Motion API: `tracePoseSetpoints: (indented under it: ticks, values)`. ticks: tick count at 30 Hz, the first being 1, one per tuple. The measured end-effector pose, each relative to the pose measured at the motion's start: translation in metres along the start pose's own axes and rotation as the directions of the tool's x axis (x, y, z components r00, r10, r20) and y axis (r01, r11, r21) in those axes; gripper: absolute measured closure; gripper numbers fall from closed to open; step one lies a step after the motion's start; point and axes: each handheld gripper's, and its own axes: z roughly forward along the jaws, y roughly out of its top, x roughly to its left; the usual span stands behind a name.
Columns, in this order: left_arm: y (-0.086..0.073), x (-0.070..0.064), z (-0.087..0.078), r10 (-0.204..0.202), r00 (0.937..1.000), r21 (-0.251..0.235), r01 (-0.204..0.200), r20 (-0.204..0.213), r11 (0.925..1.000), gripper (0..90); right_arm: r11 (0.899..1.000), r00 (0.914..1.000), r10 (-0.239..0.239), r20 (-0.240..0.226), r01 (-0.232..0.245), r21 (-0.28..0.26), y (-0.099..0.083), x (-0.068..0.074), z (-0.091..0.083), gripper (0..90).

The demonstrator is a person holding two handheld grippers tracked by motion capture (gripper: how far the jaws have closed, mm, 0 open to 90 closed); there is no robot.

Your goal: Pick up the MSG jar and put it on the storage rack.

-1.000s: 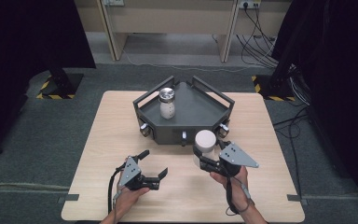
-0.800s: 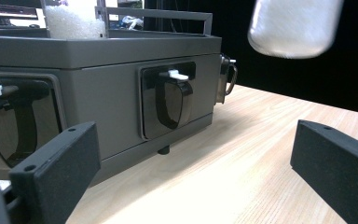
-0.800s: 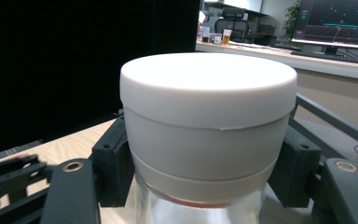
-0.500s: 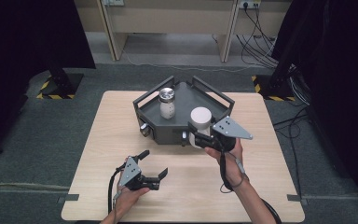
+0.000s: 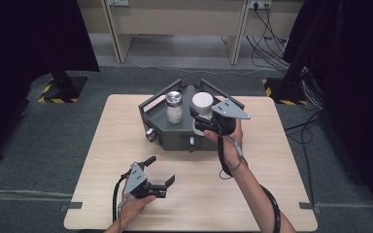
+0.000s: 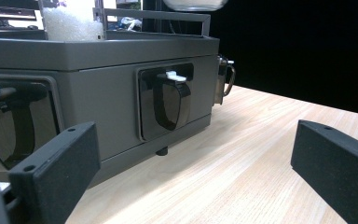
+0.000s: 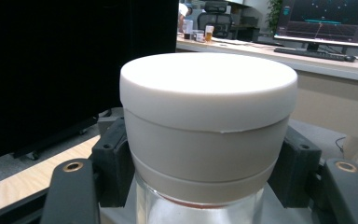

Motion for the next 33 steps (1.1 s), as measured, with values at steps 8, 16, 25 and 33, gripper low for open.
tracePoseSetpoints:
  ticks: [8,16,25,33]
  values:
    - [0.000,0.000,0.000,0.000,1.0000,-0.002,0.000,0.001,1.0000,0.8,1.000,0.9994,0.006,0.033,-0.007,0.019,0.002,-0.002,0.026,34.7]
    - [0.000,0.000,0.000,-0.001,1.0000,-0.003,0.001,0.001,1.0000,0.8,0.999,0.9986,0.004,0.053,-0.006,0.040,-0.002,-0.008,0.045,34.7]
    - [0.000,-0.001,0.000,0.000,1.0000,-0.003,0.000,0.004,1.0000,0.8,0.998,0.9969,0.011,0.078,-0.016,0.062,-0.008,-0.011,0.061,34.7]
    - [0.000,0.000,0.000,0.000,1.0000,-0.001,0.000,0.004,1.0000,0.8,0.997,0.9957,-0.005,0.093,-0.002,0.075,-0.009,-0.010,0.070,34.7]
